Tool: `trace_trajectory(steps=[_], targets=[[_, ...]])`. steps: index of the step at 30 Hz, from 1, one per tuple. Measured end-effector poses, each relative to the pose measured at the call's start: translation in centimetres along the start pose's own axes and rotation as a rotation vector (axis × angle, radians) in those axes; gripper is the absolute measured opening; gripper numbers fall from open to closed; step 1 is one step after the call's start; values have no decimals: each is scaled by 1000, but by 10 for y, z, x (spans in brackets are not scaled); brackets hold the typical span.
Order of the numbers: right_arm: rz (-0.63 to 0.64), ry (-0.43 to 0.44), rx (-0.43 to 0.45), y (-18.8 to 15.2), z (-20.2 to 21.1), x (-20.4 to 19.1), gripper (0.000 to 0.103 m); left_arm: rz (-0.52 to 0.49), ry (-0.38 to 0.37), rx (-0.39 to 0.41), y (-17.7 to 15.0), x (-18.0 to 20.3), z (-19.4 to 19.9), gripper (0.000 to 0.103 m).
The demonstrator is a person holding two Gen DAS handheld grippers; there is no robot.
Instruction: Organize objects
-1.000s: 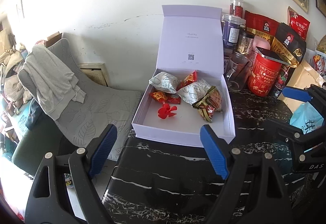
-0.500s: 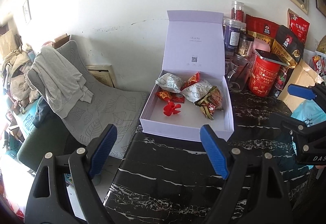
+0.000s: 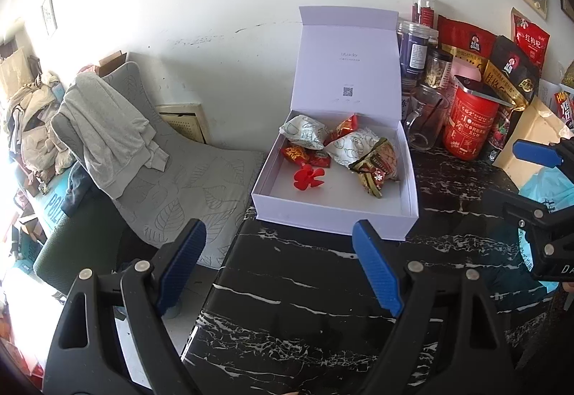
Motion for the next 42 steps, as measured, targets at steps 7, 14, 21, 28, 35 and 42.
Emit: trace_trajectory(steps=[7,14,21,28,35,42], targets=[[16,2,-1,0,1,-5,88,3,-5,-6,-3,-2,0,83],[15,-2,-5,-1,1,-5,88,6,-17,-9,-5,0,-1,83],[13,-5,-12,-2,-1,-4,88,1,-15,-10,-5,2,0,83],[17,-10,-20,-3,-4,-4,88,1,-22,-15,-6,2,-1,83],[19,-13,-22,-3,-5,-4,88,-3,-24,-19,-7,3,-2,83],[21,-14,-24,-3,-6,-4,88,-4,-24,-22,-8,3,-3,83]])
Point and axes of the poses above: each gripper's, at about its wrist camera, not at the fingertips, and z roughly against the way its jaws point, x to its right, y to its top, the point moved 7 cm from there along -z, roughly the way its jaws point, and after that the axes turned 9 degrees about -y, right-handed, at the moved point
